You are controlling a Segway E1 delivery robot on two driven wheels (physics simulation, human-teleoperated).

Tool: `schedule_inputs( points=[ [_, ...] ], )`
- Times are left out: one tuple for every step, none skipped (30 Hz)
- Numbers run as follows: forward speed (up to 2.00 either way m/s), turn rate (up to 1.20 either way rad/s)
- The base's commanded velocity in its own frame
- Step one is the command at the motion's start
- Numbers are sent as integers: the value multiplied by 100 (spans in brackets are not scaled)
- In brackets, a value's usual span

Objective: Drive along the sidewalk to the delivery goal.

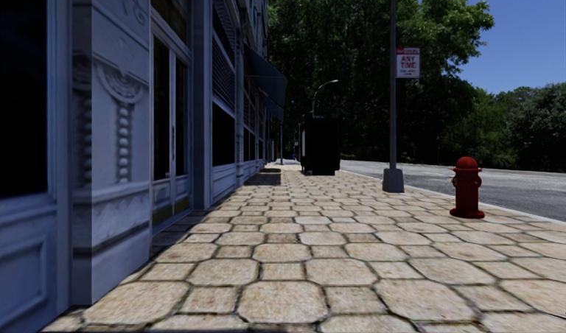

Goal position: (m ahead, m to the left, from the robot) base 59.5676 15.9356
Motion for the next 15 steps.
schedule_inputs(
  points=[
    [198,0],
    [198,0],
    [198,0],
    [198,0],
    [198,0],
    [198,0],
    [198,0],
    [198,0],
    [198,0],
    [198,0],
    [198,0],
    [198,0],
    [198,0],
    [198,0],
    [198,0]
  ],
)
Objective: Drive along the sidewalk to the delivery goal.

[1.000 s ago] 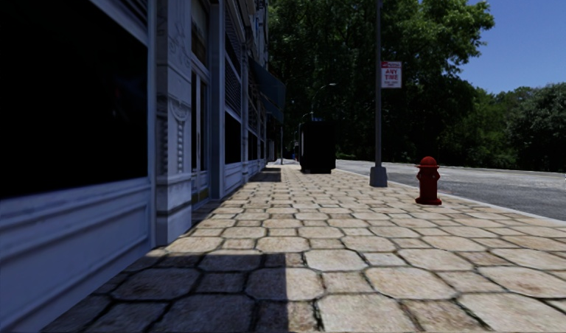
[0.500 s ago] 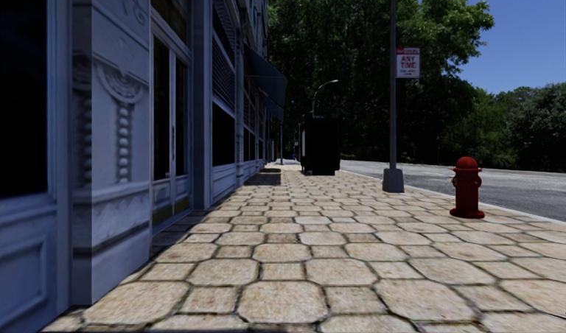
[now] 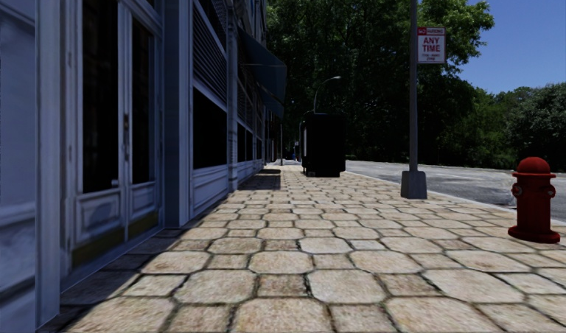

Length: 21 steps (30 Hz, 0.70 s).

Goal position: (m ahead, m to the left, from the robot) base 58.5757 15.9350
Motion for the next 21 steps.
schedule_inputs(
  points=[
    [198,0],
    [198,0],
    [198,0],
    [198,0],
    [198,0],
    [198,0],
    [198,0],
    [198,0],
    [198,0],
    [198,0],
    [198,0],
    [198,0],
    [198,0],
    [198,0],
    [198,0],
    [198,0],
    [198,0],
    [198,0],
    [198,0],
    [198,0],
    [198,0]
  ],
)
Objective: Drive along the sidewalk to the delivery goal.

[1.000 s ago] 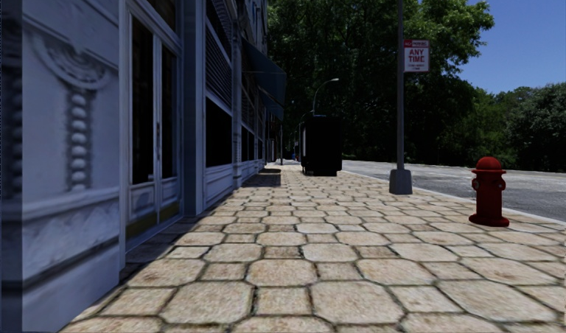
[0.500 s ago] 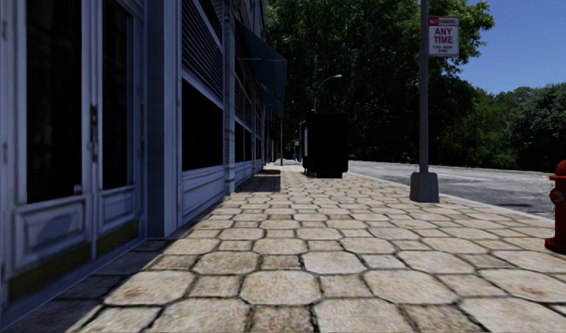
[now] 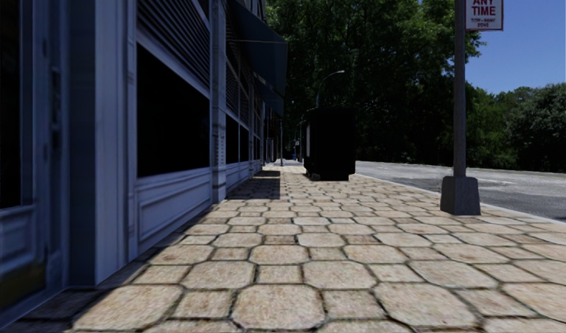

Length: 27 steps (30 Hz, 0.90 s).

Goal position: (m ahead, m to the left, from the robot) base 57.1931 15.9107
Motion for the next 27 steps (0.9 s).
schedule_inputs(
  points=[
    [198,0],
    [198,0],
    [198,0],
    [198,0],
    [198,0],
    [198,0],
    [198,0],
    [198,0],
    [198,0],
    [198,0],
    [198,0],
    [198,0],
    [198,0],
    [198,0],
    [198,0],
    [198,0],
    [198,0],
    [198,0],
    [198,0],
    [198,0],
    [198,0],
    [198,0],
    [198,0],
    [198,0],
    [198,0],
    [198,0],
    [198,0]
  ],
)
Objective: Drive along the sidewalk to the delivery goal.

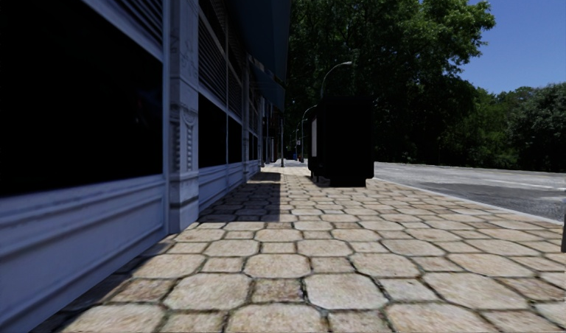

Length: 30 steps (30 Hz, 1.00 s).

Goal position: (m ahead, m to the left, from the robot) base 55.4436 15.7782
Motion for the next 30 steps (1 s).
schedule_inputs(
  points=[
    [198,0],
    [198,0],
    [198,0],
    [198,0],
    [198,0],
    [198,0],
    [198,0],
    [198,0],
    [198,0],
    [198,0],
    [198,0],
    [198,0],
    [198,0],
    [198,0],
    [198,0],
    [198,0],
    [198,0],
    [198,0],
    [198,0],
    [198,0],
    [198,0],
    [198,0],
    [198,0],
    [198,0],
    [198,0],
    [198,0],
    [198,0],
    [198,0],
    [198,0],
    [198,0]
  ],
)
